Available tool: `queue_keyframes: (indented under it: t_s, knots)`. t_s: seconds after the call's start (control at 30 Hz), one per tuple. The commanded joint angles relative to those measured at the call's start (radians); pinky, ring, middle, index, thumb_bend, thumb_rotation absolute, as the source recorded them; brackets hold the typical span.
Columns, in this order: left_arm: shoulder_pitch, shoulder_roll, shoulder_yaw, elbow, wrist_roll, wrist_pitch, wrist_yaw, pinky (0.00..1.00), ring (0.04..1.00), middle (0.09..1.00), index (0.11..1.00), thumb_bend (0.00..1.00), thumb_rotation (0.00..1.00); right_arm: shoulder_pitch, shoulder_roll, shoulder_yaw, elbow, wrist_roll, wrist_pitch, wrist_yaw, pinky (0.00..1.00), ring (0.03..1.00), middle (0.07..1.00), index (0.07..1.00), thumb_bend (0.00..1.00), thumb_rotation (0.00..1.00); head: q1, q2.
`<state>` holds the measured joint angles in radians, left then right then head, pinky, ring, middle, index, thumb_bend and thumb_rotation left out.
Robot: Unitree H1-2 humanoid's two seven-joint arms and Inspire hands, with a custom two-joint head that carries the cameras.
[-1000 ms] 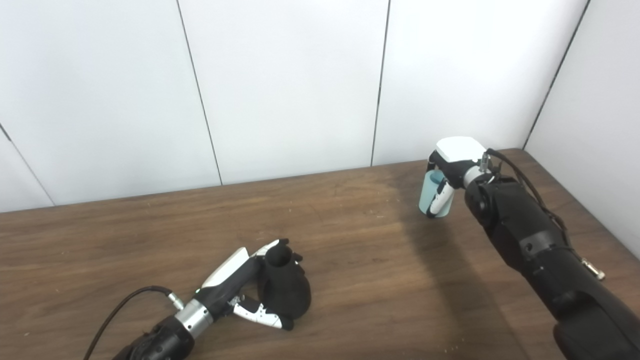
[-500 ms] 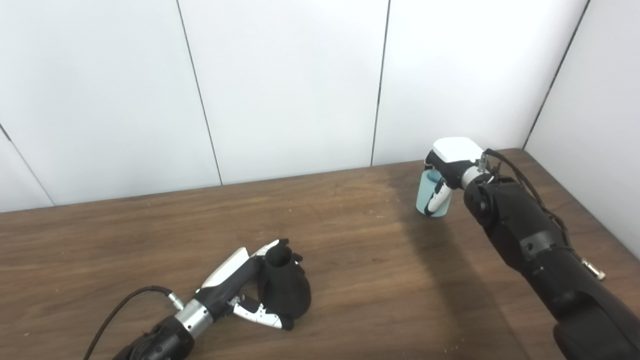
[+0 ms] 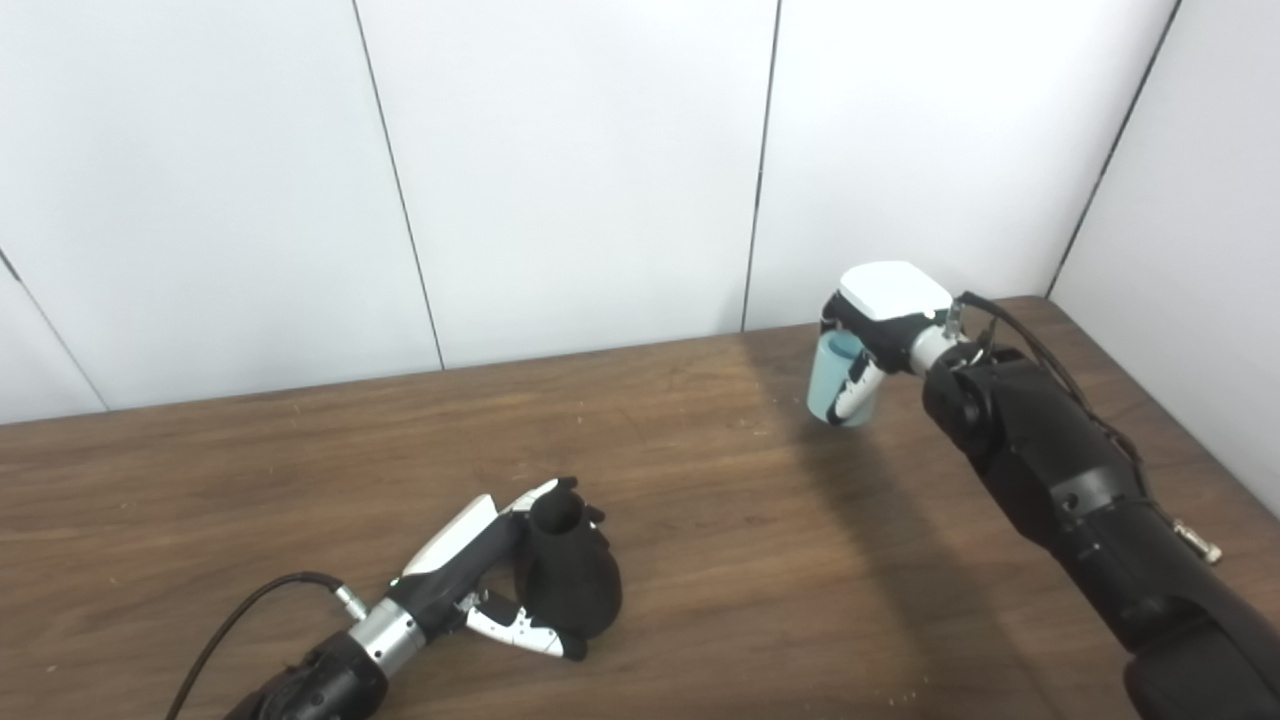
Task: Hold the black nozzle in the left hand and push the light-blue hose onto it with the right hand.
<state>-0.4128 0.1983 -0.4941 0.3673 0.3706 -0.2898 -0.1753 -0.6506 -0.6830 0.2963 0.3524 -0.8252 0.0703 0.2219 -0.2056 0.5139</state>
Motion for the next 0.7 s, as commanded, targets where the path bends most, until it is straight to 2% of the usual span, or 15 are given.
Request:
queue_keyframes:
  t_s: [0.0, 0.1, 0.3, 0.47, 0.53, 0.67]
  knots:
    - [0.172, 0.077, -0.048, 0.140, 0.097, 0.173, -0.069, 1.00, 0.991, 0.806, 0.480, 0.52, 0.06, -0.050, -0.053, -0.037, -0.095, 0.015, -0.015, 0.007, 0.16, 0.238, 0.342, 0.485, 0.51, 0.14, 0.001, 0.001]
    - [0.171, 0.076, -0.051, 0.137, 0.099, 0.178, -0.070, 1.00, 0.991, 0.806, 0.480, 0.52, 0.06, -0.033, -0.048, -0.042, -0.208, 0.031, -0.027, 0.037, 0.14, 0.211, 0.323, 0.485, 0.51, 0.13, 0.005, 0.006]
    - [0.173, 0.076, -0.051, 0.116, 0.096, 0.191, -0.078, 1.00, 0.991, 0.806, 0.480, 0.52, 0.06, -0.015, -0.029, -0.045, -0.391, 0.036, -0.036, 0.096, 0.14, 0.216, 0.320, 0.485, 0.52, 0.13, 0.017, 0.026]
    - [0.176, 0.073, -0.051, 0.100, 0.094, 0.203, -0.083, 1.00, 0.990, 0.805, 0.480, 0.52, 0.06, -0.010, -0.014, -0.050, -0.479, 0.065, -0.064, 0.127, 0.14, 0.217, 0.320, 0.485, 0.52, 0.13, 0.026, 0.035]
    - [0.178, 0.072, -0.051, 0.084, 0.092, 0.215, -0.089, 1.00, 0.990, 0.805, 0.480, 0.52, 0.06, -0.012, -0.005, -0.051, -0.525, 0.091, -0.075, 0.148, 0.14, 0.219, 0.321, 0.485, 0.52, 0.13, 0.039, 0.051]
    - [0.181, 0.066, -0.053, 0.057, 0.094, 0.240, -0.096, 1.00, 0.989, 0.807, 0.480, 0.52, 0.06, -0.016, 0.011, -0.054, -0.615, 0.133, -0.069, 0.200, 0.15, 0.233, 0.332, 0.485, 0.52, 0.13, 0.059, 0.068]
